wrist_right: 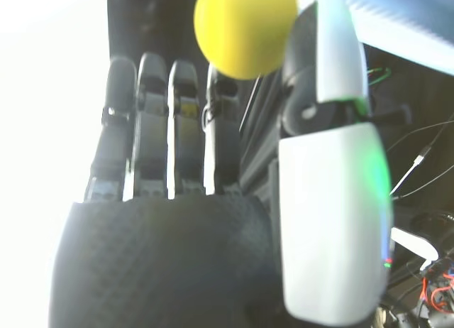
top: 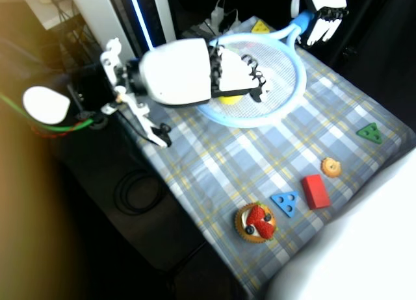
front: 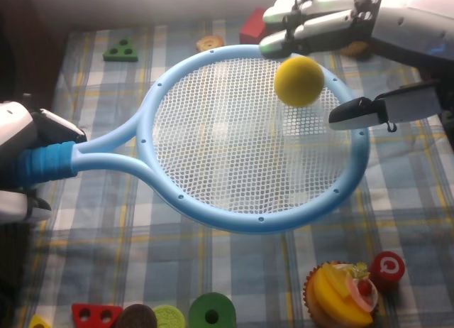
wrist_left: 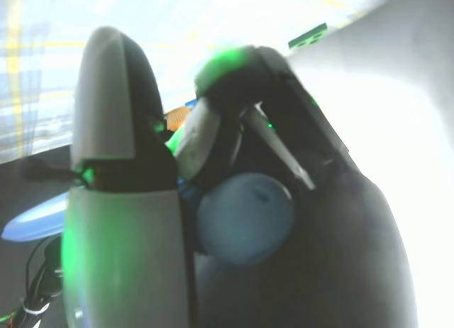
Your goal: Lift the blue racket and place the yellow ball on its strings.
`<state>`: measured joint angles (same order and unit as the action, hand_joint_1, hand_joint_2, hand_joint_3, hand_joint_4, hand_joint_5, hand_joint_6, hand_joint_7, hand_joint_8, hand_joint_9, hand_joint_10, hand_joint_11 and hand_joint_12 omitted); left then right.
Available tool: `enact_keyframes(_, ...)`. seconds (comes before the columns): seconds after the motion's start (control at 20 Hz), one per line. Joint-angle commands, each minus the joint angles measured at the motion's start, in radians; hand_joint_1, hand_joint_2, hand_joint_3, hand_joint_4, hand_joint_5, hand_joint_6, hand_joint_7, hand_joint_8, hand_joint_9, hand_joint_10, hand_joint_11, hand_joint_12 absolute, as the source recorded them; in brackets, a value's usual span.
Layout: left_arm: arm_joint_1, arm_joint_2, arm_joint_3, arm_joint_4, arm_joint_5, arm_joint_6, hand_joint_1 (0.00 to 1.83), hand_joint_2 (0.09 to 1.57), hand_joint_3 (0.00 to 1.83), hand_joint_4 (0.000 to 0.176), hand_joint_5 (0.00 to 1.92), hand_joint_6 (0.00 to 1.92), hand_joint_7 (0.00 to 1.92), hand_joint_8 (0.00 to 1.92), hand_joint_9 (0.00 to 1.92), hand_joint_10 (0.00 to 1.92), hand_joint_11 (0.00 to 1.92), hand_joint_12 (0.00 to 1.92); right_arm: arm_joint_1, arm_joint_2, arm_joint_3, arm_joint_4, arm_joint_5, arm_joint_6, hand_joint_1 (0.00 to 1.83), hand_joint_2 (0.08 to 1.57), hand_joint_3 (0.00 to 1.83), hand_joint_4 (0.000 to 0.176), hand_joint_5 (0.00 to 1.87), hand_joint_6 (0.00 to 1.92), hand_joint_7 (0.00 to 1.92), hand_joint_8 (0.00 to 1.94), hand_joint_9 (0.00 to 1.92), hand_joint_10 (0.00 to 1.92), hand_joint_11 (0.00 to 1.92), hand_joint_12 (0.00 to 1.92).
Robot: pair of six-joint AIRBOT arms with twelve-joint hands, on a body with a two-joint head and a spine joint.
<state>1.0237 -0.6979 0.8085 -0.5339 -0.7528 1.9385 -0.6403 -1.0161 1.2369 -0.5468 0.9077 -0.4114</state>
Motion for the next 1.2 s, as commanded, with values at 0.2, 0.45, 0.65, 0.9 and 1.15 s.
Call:
enact_keyframes(0.2,-0.014,-0.004,0.013,0.006,-0.102,-0.009,1.83,1.15,0.11,0.173,0.97,1.92,1.27,1.92,1.58,1.92,1.32,1.87,0.013,0.01,-0.011,0.085,0.15,0.005,1.03,0.99,0.0,0.044,0.52,0.01,0.41,0.01,0.39,0.01,0.01,1.06)
enact_keyframes(0.45,-0.028,-0.03,0.029,-0.031,-0.07,0.068,1.83,1.11,0.1,0.173,0.93,1.92,1.24,1.92,1.5,1.92,1.59,1.92,0.013,0.026,-0.011,0.14,0.152,-0.023,1.07,1.01,0.01,0.007,0.53,0.0,0.45,0.01,0.43,0.01,0.0,1.0)
enact_keyframes(0.65,-0.043,-0.057,0.053,-0.051,-0.029,0.105,1.82,1.1,0.09,0.172,0.9,1.92,1.16,1.92,1.47,1.92,1.4,1.92,0.013,0.032,-0.012,0.151,0.152,-0.028,1.04,1.05,0.0,0.0,0.53,0.0,0.48,0.0,0.4,0.01,0.0,0.89)
enact_keyframes(0.9,-0.06,-0.109,0.094,-0.117,0.033,0.21,1.81,1.1,0.07,0.15,0.91,1.92,1.16,1.92,1.46,1.92,1.21,1.92,0.009,0.034,-0.014,0.155,0.152,-0.029,1.02,1.06,0.0,0.0,0.55,0.0,0.5,0.01,0.42,0.01,0.0,0.89)
enact_keyframes(1.15,-0.062,-0.136,0.129,-0.159,0.061,0.215,1.83,0.98,0.02,0.102,0.87,1.92,1.13,1.92,1.44,1.92,0.88,1.33,0.001,0.035,-0.015,0.159,0.152,-0.029,1.01,1.05,0.0,0.01,0.56,0.0,0.52,0.0,0.45,0.0,0.02,0.92)
